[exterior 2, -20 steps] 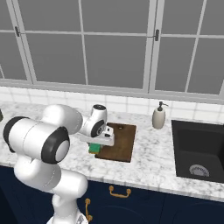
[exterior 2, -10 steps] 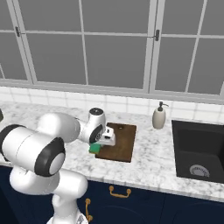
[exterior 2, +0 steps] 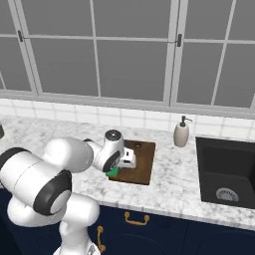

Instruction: Pick up the sponge from the counter and clean the cutting board by briefly scrubbing or pressing down on the cutting board. Once finished, release the sponge.

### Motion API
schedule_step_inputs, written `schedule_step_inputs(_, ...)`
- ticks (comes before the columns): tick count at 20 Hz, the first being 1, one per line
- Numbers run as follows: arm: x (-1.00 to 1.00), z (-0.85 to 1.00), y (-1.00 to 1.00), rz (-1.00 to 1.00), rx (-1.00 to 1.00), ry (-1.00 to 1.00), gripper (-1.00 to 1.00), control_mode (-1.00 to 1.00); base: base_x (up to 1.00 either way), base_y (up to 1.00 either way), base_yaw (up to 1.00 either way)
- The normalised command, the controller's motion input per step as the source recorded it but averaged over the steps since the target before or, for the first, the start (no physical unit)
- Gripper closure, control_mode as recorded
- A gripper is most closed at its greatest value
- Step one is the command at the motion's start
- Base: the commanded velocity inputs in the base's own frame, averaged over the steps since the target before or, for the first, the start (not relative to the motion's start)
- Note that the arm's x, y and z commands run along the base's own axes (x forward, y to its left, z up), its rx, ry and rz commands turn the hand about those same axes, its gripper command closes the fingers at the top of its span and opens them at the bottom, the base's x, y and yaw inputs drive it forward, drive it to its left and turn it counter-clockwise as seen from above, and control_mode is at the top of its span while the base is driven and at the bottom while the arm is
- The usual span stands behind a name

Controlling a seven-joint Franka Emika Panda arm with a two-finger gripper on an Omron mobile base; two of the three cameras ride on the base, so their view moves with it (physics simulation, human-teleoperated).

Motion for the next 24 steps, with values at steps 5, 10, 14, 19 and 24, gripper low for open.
schedule_step_inputs(5, 0.32, -0.45, 0.0, 0.01, 0.0, -0.01, 1.0, -1.0, 0.0, 0.0, 0.0)
schedule_step_inputs(10, 0.46, -0.13, 0.0, 0.0, -0.01, -0.07, 1.0, -1.0, 0.0, 0.0, 0.0)
schedule_step_inputs(14, 0.62, -0.01, 0.0, 0.0, 0.0, -0.03, 1.0, -1.0, 0.0, 0.0, 0.0)
schedule_step_inputs(19, 0.65, 0.0, -0.02, 0.0, 0.0, 0.0, 1.0, -1.0, 0.0, 0.0, 0.0)
schedule_step_inputs(24, 0.56, 0.0, -0.08, 0.0, -0.03, -0.01, 1.0, -1.0, 0.0, 0.0, 0.0)
